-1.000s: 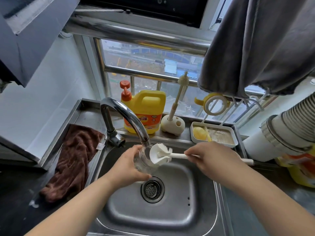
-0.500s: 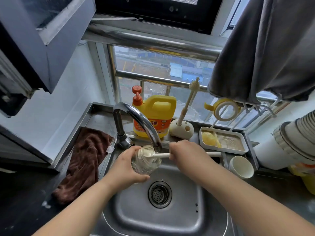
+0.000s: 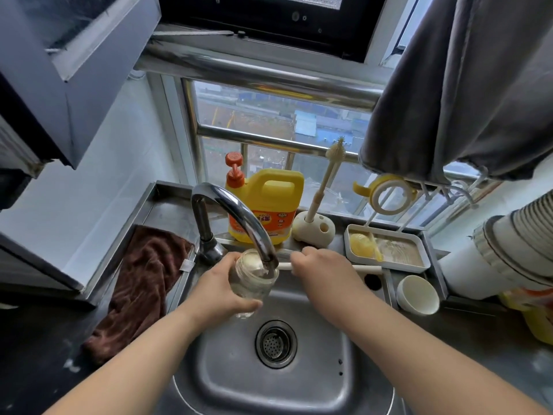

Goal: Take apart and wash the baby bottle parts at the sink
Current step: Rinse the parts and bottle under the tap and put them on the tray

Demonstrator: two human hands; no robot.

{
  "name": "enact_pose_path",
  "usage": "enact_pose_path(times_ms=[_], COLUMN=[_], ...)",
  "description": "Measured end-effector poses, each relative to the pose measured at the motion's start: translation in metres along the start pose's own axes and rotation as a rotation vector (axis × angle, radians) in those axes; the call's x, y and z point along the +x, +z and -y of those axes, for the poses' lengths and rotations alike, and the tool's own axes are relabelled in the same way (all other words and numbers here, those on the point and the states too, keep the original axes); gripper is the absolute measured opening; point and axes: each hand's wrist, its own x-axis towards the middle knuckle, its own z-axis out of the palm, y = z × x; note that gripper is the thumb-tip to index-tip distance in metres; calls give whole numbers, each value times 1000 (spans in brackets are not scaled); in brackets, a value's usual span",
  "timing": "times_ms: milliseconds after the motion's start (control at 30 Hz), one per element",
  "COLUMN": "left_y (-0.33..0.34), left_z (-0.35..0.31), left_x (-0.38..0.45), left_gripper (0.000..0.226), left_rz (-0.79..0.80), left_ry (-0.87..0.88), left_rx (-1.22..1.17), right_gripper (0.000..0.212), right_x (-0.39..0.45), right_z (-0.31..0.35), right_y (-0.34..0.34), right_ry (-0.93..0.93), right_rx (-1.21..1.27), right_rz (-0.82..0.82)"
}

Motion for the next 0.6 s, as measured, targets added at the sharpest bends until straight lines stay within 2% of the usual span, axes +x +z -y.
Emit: enact_pose_path(times_ms=[133,233,333,433,500,600], left_y=[0,9,6,-3,0,4], left_z=[7,-2,-2,1,-7,-12], left_x=[-7,-10,-7,-4,-5,-7], left_gripper=[68,70,74,76,79,90], left_rz=[43,60,28,-36,-54,-48], left_ry=[-7,58,71,66,106,134], left_rx=[24,92,107,110,143,217], right_gripper=[18,17,14,12,12,14], right_x=[4,8,10,8,8,10], right_z=[-1,3,1,-8,-7,0], right_y=[1,1,0,-4,-3,-1], right_ry=[9,10,81,179,180,192], right_rx=[24,7,51,135,136,130], right_rz=[44,128,182,141,107,175])
